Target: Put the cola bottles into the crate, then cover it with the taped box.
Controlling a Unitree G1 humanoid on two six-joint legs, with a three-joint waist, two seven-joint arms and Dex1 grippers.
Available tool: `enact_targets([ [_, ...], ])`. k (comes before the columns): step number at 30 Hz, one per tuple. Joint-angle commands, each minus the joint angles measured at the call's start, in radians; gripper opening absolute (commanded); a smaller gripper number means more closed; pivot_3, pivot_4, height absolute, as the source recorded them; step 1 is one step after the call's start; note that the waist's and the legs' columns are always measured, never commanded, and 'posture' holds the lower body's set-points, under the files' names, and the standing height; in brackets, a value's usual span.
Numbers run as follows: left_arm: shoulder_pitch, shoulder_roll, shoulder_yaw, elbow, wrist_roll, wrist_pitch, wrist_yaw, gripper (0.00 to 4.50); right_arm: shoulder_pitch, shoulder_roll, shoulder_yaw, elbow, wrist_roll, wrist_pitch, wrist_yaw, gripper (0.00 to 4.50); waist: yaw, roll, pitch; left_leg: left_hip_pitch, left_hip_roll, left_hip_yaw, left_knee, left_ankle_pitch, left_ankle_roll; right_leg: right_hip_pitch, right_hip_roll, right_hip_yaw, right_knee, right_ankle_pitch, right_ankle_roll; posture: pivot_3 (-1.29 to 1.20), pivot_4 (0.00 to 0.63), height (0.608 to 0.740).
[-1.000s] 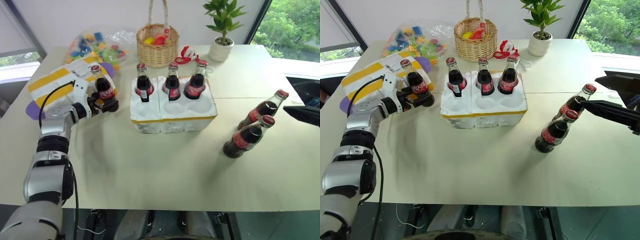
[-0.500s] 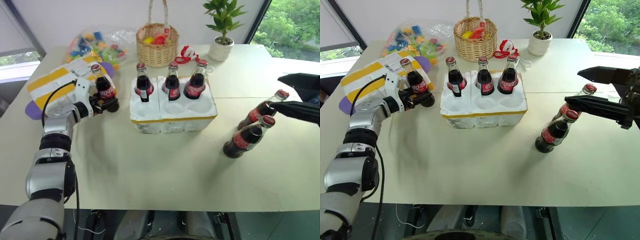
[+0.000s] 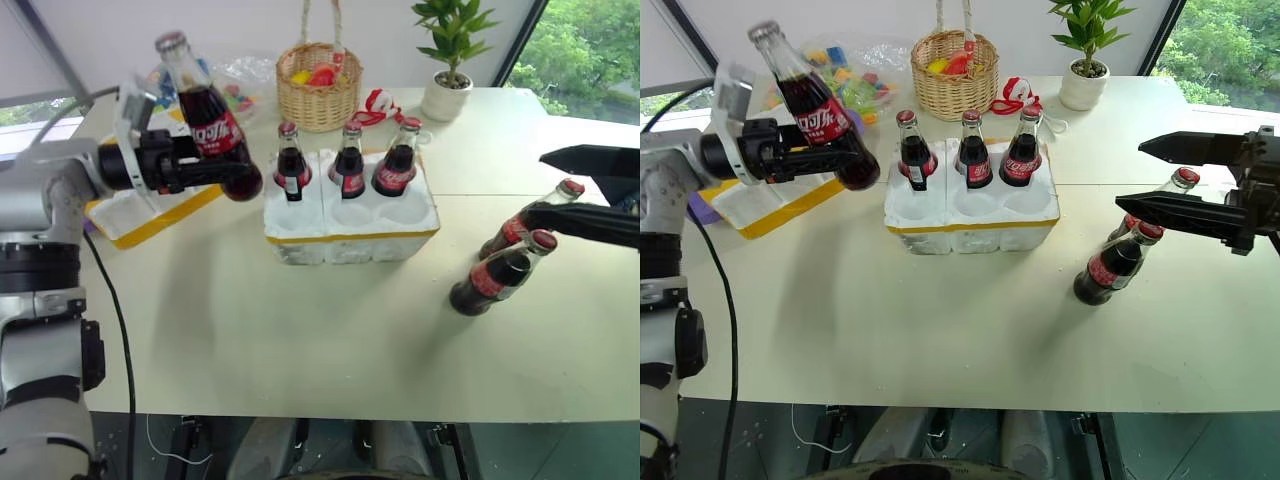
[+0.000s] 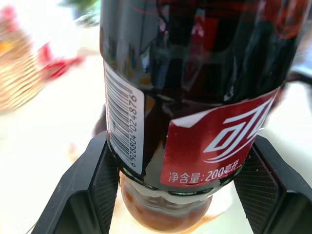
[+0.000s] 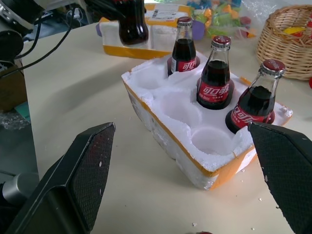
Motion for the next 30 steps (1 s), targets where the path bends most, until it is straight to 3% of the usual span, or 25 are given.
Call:
enact_targets([
  [1, -0.045, -0.033, -0.026, -0.067, -0.042, 0.016, -0.002, 2.71, -0.015, 0.01, -0.01, -0.004, -0.001, -0.024, -0.018, 4.5, -0.001, 0.0, 0.0, 0.001, 0.0, 0.0, 0.0, 0.0, 0.0, 0.001, 0.0, 0.0, 0.0, 0.0, 0.0, 0.0, 0.15, 0.732],
  [11, -0.036, -0.168, -0.227, 0.072, 0.185, -0.312, 0.035, 2.71, 0.024, 0.057, -0.054, -0.043, 0.001, -0.028, -0.072, 4.5, -0.002, 0.0, 0.0, 0.0, 0.0, 0.0, 0.0, 0.003, -0.004, 0.0, 0.0, 0.0, 0.0, 0.0, 0.0, 0.0, 0.15, 0.732],
  [17, -0.013, -0.188, -0.258, 0.11, 0.238, -0.393, 0.027, 2.71, 0.064, 0.086, -0.091, -0.078, 0.016, -0.018, -0.101, 4.5, 0.002, 0.001, -0.001, 0.001, 0.0, 0.0, 0.0, 0.0, 0.0, 0.001, 0.0, 0.0, 0.0, 0.0, 0.0, 0.0, 0.15, 0.732],
  [25, -0.015, -0.194, -0.236, 0.123, 0.216, -0.341, 0.029, 2.71, 0.088, 0.101, -0.094, -0.084, 0.017, -0.033, -0.118, 4.5, -0.001, 0.0, 0.0, 0.0, 0.0, 0.0, 0.0, 0.001, -0.002, 0.0, 0.0, 0.0, 0.0, 0.0, 0.0, 0.0, 0.15, 0.732],
  [27, -0.003, -0.207, -0.237, 0.123, 0.214, -0.329, 0.04, 3.77, 0.086, 0.102, -0.089, -0.083, 0.016, -0.037, -0.121, 4.5, -0.001, 0.0, 0.0, 0.0, 0.0, 0.0, 0.0, 0.001, -0.002, 0.001, 0.0, 0.0, 0.0, 0.0, 0.0, 0.0, 0.15, 0.732],
  [29, 0.004, -0.216, -0.235, 0.121, 0.213, -0.323, 0.047, 4.48, 0.083, 0.1, -0.084, -0.079, 0.015, -0.04, -0.122, 4.5, 0.001, 0.0, 0.0, 0.001, 0.0, 0.0, 0.0, 0.001, -0.002, 0.001, 0.0, 0.0, 0.0, 0.0, 0.0, 0.0, 0.15, 0.732],
  [30, 0.006, -0.218, -0.233, 0.12, 0.212, -0.321, 0.049, 4.48, 0.081, 0.099, -0.081, -0.077, 0.01, -0.045, -0.122, 4.5, 0.0, 0.0, 0.0, 0.001, 0.0, 0.0, 0.0, 0.001, -0.002, 0.001, 0.0, 0.0, 0.0, 0.0, 0.0, 0.0, 0.15, 0.732],
])
